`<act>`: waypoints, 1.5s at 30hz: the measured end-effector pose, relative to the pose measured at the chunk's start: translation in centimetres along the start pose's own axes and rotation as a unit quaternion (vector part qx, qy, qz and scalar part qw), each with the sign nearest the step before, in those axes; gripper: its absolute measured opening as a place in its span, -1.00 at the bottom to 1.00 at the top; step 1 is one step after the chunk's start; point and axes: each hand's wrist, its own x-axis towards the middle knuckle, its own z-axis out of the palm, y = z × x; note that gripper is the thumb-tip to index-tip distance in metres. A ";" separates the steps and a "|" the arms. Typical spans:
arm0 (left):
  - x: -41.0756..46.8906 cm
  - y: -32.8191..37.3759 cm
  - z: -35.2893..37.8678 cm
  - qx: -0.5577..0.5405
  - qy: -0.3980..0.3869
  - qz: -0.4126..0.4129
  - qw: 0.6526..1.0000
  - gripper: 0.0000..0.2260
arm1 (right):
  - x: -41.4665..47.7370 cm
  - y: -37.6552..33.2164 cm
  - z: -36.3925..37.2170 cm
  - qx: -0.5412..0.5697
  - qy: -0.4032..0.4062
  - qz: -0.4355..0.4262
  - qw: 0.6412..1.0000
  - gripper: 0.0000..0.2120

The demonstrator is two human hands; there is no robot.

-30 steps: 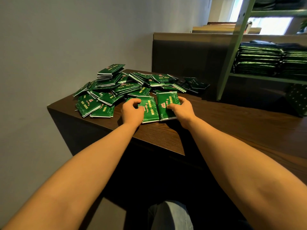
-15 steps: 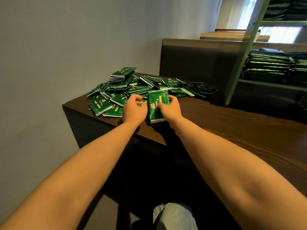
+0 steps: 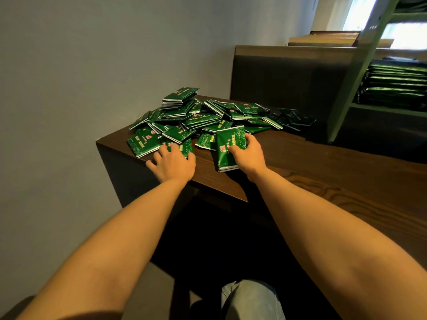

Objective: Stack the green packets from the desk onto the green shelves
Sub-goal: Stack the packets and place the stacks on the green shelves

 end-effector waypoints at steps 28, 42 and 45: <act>-1.6 4.1 -0.8 -0.035 -0.036 0.110 0.993 -0.67 | 0.3 -0.2 -1.1 0.067 -0.012 0.095 0.993 -0.78; -2.4 7.7 -2.2 -0.485 0.017 -0.024 0.874 -0.84 | -0.7 -1.8 -1.2 0.134 -0.023 0.136 0.981 -0.85; -2.7 8.3 -2.8 -0.537 -0.018 -0.068 0.841 -0.83 | -1.2 -3.0 -0.7 0.174 -0.029 0.148 0.973 -0.82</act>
